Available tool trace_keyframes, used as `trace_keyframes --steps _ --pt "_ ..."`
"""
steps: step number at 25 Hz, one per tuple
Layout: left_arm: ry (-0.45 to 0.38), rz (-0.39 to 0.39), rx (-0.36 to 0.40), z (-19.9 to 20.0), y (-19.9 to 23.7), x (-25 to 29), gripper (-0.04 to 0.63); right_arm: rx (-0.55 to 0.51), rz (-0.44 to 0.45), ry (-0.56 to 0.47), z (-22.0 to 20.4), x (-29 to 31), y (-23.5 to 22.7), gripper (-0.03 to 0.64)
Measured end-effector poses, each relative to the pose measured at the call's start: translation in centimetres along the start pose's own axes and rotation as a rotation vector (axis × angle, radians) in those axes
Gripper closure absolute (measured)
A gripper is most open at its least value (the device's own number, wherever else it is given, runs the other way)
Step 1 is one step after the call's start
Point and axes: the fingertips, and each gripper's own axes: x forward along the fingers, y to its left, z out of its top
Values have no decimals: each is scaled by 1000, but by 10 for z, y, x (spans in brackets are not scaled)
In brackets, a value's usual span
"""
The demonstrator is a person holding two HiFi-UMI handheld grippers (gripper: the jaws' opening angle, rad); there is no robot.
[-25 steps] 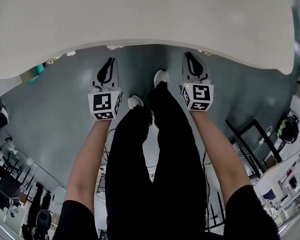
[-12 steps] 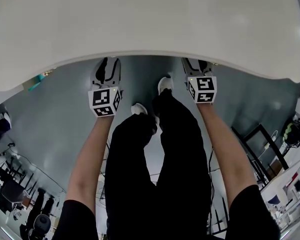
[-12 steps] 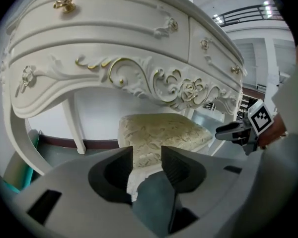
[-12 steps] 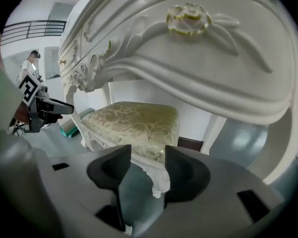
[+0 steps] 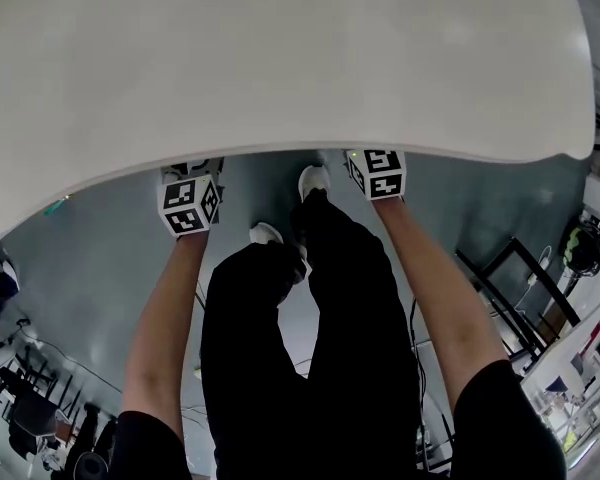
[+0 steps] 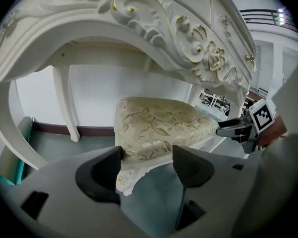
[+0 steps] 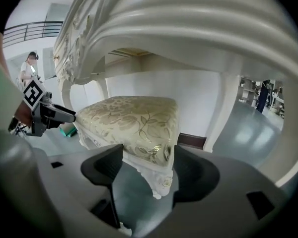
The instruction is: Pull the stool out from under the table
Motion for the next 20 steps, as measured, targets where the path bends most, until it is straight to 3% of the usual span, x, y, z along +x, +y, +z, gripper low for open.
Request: trace_keyframes --steps 4,11,16,20 --pt "19 11 -28 -5 14 5 239 8 18 -1 2 5 -3 270" --pt "35 -59 -47 -6 9 10 233 85 92 -7 -6 6 -12 239" --pt "23 -140 -50 4 5 14 230 127 82 -10 -22 9 -22 244" --pt "34 -142 -51 3 8 11 232 105 34 8 -34 6 -32 245"
